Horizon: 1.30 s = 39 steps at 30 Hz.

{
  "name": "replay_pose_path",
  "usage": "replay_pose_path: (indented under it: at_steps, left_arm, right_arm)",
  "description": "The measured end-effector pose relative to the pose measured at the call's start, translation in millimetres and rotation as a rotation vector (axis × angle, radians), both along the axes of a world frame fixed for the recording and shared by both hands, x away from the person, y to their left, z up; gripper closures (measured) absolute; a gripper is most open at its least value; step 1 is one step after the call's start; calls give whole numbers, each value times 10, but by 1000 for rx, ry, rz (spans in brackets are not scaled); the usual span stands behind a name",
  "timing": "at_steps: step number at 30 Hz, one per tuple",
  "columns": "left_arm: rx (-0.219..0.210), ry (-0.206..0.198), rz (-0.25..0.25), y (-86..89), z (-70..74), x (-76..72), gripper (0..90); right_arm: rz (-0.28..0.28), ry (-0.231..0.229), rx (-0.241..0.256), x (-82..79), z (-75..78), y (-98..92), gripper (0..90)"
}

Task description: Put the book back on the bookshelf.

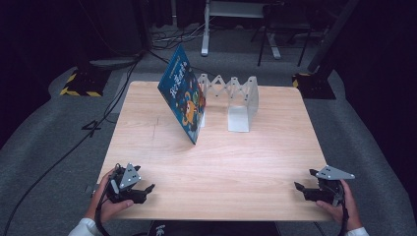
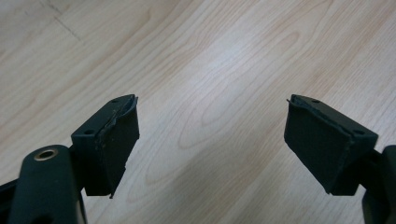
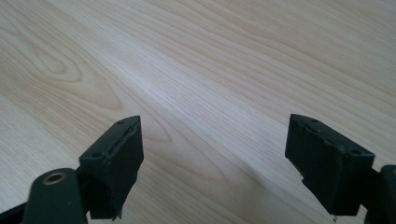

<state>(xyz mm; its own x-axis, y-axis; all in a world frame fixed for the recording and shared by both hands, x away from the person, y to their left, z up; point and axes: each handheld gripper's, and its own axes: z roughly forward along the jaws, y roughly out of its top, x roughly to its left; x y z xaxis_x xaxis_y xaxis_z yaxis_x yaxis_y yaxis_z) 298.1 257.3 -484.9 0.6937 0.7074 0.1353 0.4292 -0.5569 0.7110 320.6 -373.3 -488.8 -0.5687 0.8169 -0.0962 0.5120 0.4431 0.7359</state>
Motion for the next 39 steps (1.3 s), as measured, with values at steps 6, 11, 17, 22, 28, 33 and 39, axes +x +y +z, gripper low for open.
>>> replay_pose_path:
  at_steps: [6,11,17,22,28,33,39]
  left_arm:
    - [-41,39,20,123,-84,19,187]
    - [-53,91,91,199,-185,49,194]
    - [-92,119,115,246,-204,48,192]
    - [-92,122,117,248,-204,44,189]
    - [-94,120,118,249,-208,48,183]
    - [-95,125,120,246,-209,53,171]
    - [-89,128,117,251,-204,57,167]
  right_arm:
    - [-48,21,35,-7,-71,-137,187]
    - [-73,35,60,14,-136,-192,167]
    - [-69,51,78,37,-160,-195,162]
    - [-69,50,75,34,-161,-192,160]
    - [-73,51,75,29,-161,-194,160]
    - [-84,50,76,21,-161,-199,160]
    - [-85,50,76,20,-161,-199,160]
